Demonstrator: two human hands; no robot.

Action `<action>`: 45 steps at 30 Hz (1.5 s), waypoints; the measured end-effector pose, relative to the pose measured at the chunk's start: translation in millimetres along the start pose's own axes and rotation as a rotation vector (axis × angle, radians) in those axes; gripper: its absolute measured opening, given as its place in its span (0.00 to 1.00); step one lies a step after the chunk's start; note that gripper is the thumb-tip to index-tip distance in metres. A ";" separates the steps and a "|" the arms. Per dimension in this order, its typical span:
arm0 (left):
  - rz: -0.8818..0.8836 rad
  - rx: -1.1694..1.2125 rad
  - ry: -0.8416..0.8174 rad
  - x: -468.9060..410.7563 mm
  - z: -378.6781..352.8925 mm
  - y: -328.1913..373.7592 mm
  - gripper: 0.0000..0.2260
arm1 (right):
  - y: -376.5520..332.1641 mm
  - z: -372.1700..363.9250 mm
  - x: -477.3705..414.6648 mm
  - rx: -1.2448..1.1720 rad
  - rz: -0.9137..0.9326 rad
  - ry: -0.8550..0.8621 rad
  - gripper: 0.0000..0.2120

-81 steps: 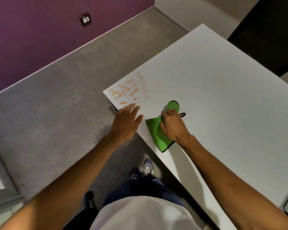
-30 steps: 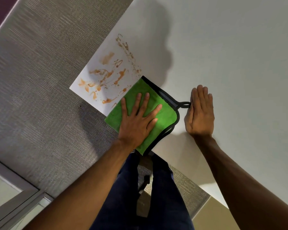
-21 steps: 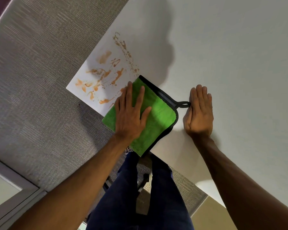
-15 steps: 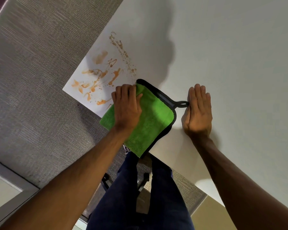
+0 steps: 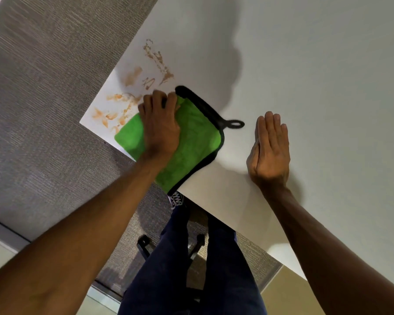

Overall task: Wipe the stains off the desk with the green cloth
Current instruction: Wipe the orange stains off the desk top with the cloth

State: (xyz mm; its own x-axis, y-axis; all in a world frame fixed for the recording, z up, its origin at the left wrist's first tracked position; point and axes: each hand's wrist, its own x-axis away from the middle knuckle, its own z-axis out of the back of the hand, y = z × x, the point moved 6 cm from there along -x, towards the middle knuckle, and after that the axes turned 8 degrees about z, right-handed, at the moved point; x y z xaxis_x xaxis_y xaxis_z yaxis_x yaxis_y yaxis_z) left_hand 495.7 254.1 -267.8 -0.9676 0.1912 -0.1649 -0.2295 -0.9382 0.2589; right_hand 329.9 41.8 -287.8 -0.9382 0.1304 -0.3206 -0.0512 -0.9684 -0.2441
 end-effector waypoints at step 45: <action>-0.042 -0.235 -0.267 -1.3 -23.0 -12.3 0.29 | 8.3 -12.0 5.9 -0.004 0.013 -0.073 0.25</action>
State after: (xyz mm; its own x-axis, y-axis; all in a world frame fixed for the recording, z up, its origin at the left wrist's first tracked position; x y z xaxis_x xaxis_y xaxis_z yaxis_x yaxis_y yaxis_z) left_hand 502.2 258.8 -292.6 -0.9584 0.2704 0.0916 -0.2692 -0.9627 0.0256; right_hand 328.0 37.1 -302.8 -0.9612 0.1020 -0.2562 -0.0379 -0.9691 -0.2436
